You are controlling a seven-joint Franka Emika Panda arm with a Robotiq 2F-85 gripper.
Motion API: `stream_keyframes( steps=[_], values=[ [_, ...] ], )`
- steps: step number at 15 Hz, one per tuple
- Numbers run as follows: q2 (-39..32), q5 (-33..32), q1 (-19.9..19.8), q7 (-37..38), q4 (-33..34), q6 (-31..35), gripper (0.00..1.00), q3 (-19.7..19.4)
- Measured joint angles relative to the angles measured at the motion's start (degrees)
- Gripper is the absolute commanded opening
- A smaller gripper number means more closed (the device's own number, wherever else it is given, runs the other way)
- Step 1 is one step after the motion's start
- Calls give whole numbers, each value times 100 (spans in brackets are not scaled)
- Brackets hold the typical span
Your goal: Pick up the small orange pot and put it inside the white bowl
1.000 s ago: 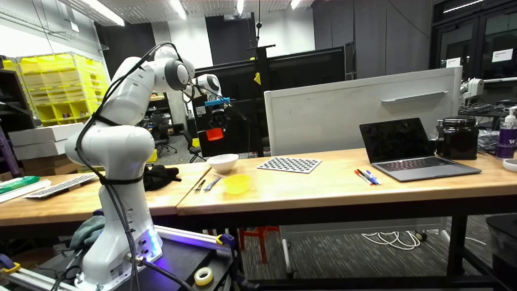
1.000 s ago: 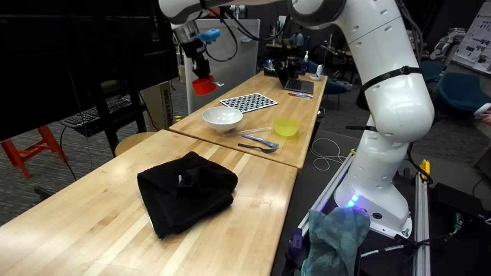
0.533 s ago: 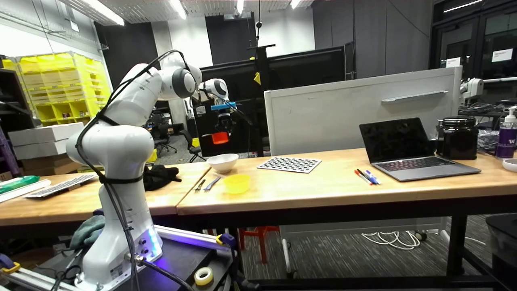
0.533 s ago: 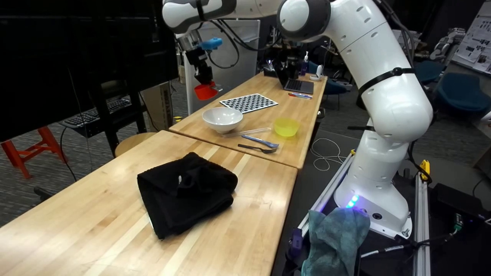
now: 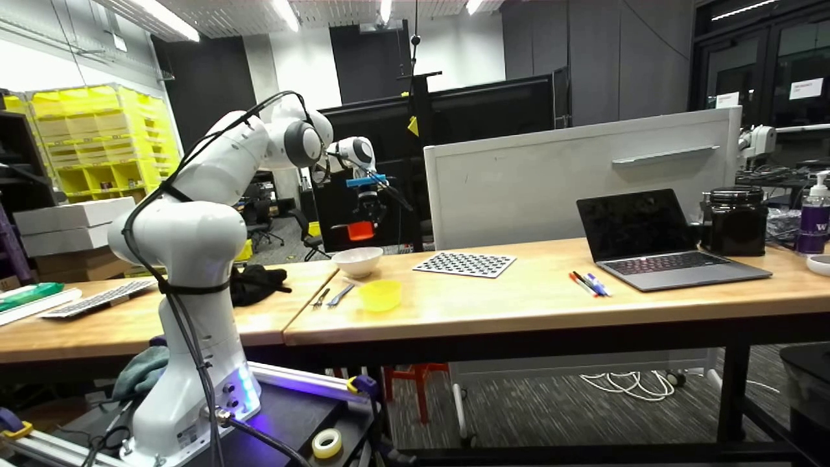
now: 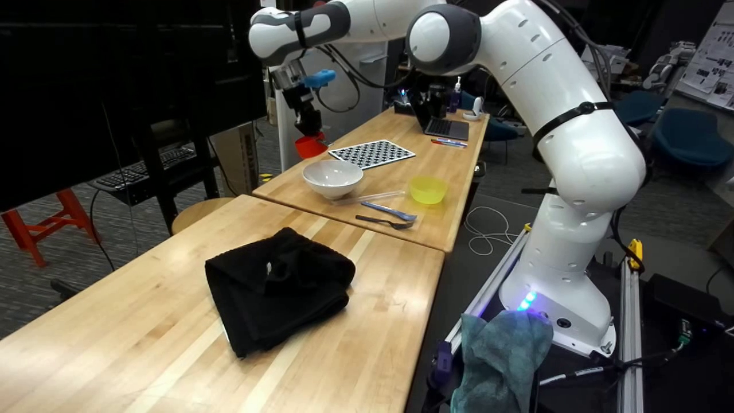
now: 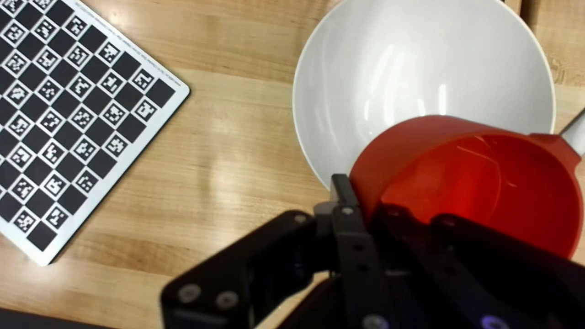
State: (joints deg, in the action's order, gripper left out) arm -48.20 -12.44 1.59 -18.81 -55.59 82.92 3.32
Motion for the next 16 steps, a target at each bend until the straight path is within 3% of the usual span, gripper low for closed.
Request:
stream_keyframes(
  steps=[10,16],
  values=[
    [-376,0,-157,235,224,139,1,-1],
    [-420,0,-518,-282,39,1487,1,33]
  ],
)
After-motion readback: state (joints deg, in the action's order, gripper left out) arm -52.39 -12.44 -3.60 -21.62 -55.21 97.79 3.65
